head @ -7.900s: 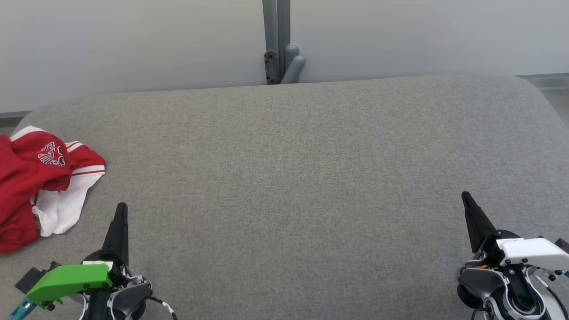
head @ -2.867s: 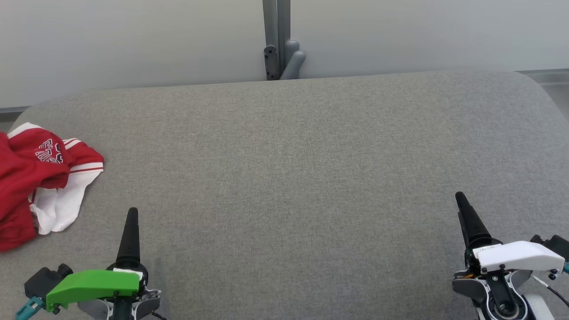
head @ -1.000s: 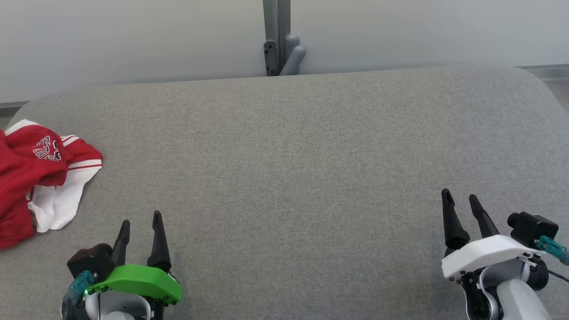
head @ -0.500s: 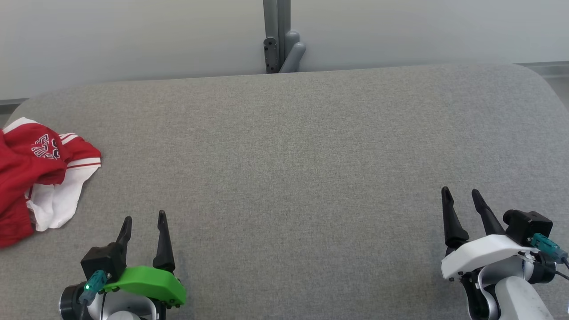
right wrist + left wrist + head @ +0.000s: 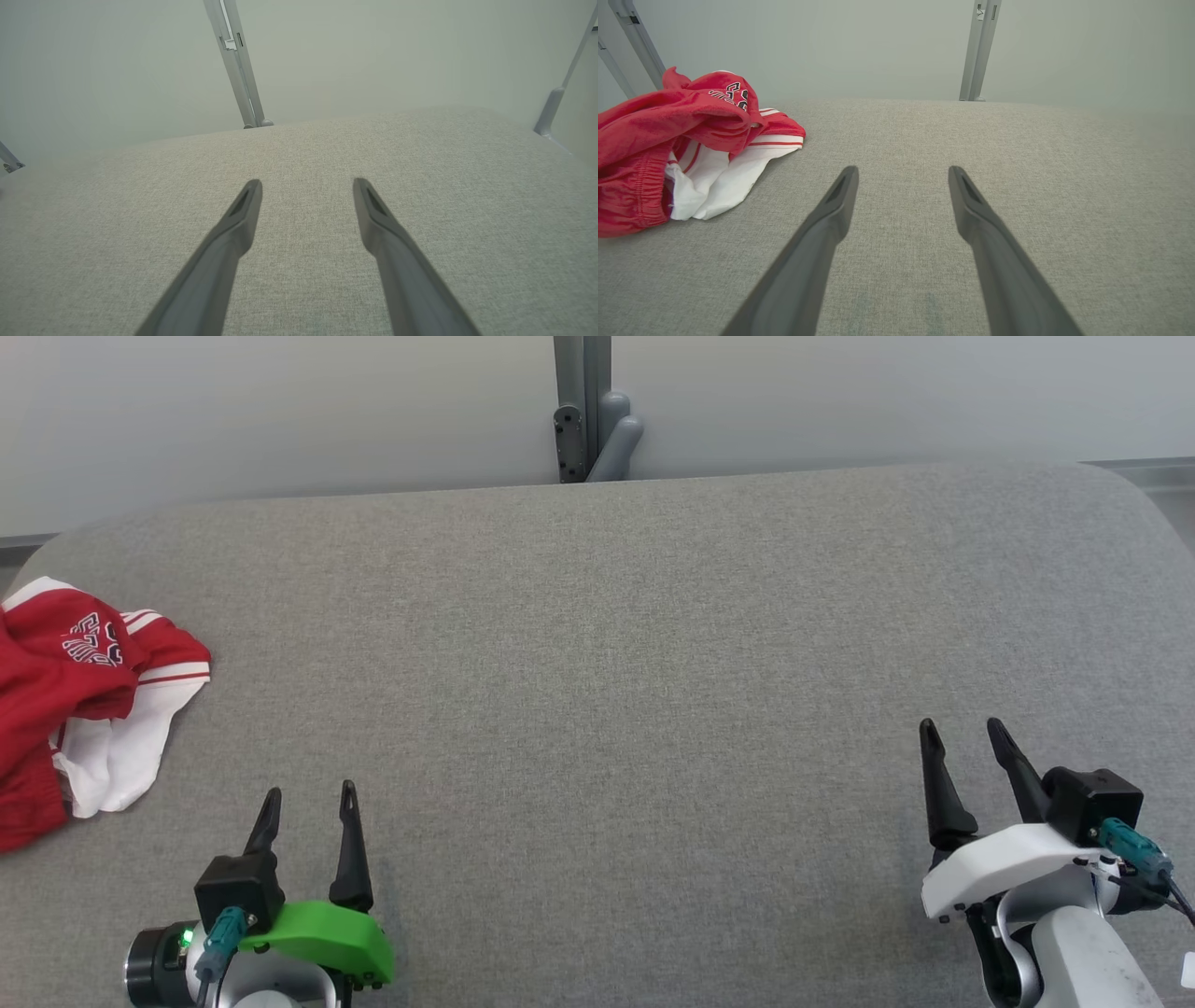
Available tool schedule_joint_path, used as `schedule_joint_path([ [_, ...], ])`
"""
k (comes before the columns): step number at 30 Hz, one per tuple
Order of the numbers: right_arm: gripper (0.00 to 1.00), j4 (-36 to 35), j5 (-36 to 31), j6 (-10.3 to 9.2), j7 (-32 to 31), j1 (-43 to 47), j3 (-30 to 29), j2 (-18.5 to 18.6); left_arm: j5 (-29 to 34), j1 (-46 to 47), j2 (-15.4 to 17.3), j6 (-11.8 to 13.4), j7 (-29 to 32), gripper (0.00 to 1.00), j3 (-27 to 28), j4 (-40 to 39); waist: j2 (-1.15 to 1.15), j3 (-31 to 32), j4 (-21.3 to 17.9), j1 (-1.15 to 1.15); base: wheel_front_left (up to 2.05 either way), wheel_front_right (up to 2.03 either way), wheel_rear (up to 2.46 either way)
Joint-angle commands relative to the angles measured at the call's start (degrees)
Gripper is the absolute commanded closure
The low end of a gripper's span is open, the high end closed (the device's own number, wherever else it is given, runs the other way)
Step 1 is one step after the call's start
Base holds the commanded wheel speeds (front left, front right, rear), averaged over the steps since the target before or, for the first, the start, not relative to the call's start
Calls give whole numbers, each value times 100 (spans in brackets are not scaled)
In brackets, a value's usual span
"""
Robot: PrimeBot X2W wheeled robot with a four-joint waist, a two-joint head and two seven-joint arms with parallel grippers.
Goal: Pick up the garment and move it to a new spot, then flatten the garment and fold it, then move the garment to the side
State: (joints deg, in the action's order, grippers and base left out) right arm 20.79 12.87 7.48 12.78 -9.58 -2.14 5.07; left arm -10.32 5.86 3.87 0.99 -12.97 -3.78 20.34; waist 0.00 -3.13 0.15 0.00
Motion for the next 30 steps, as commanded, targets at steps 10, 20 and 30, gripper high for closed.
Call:
schedule_joint_path([
  [10, 0, 17, -562, 2, 168, -8, 1, 11, 526, -8, -30, 5, -145, 0, 48, 72, 0, -13, 18, 0, 0, 0, 0],
  [20, 0, 39, -868, 2, 251, -41, 0, 46, 890, -4, -49, 14, -238, 0, 45, 73, 0, -62, 83, 0, 0, 0, 0],
  [30, 0, 15, -769, 1, 245, -99, 249, 72, 673, 16, -82, 36, -226, 0, 164, 122, 0, -230, 881, 0, 0, 0, 0],
])
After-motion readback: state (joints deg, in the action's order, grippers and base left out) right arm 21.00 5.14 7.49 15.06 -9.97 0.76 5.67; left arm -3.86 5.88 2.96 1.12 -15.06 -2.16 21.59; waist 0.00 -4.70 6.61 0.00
